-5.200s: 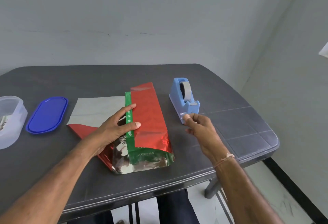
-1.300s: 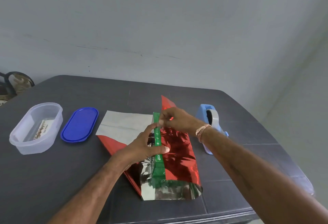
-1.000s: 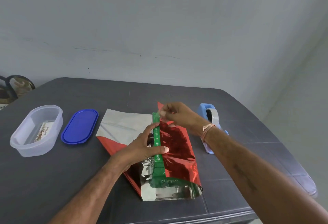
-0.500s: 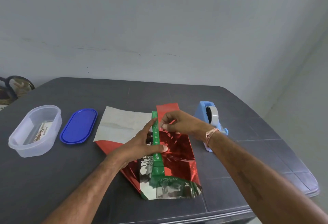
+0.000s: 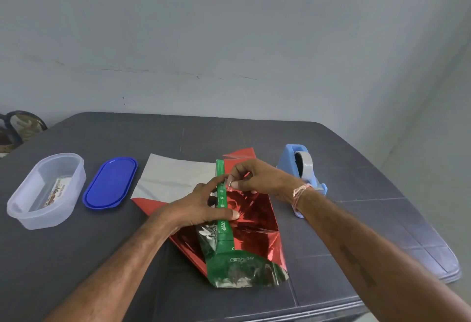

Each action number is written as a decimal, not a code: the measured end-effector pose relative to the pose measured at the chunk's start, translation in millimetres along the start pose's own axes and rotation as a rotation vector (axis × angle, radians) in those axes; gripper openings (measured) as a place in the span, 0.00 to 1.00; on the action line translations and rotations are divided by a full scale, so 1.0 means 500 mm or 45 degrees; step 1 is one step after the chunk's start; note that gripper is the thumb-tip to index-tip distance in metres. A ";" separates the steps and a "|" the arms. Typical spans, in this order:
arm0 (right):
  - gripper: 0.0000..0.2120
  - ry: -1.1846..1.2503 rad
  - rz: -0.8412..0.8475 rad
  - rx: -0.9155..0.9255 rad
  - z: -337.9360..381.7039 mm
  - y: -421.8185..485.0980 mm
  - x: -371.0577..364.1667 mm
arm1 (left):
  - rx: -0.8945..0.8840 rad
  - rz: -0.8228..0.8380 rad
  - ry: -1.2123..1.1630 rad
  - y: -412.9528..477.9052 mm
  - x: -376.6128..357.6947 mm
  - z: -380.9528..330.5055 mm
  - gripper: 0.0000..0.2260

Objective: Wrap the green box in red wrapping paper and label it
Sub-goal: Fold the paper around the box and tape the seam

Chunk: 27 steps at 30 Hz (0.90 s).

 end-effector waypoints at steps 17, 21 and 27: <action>0.05 -0.127 -0.050 -0.062 0.002 0.017 -0.017 | -0.003 -0.022 0.005 0.002 -0.005 0.007 0.45; 0.06 -0.168 -0.077 -0.042 0.008 0.012 -0.018 | -0.034 -0.040 -0.012 0.008 -0.003 0.013 0.49; 0.06 -0.213 -0.099 -0.034 0.009 0.009 -0.019 | -0.005 -0.009 0.004 -0.005 -0.007 0.001 0.44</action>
Point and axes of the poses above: each hand's wrist, its own y-axis towards the middle knuckle, its own x-axis out of the back of the hand, z = x × y, the point moved 4 cm from there along y, towards the middle knuckle, and after that the axes turned 1 degree about x, right-handed, at the moved point
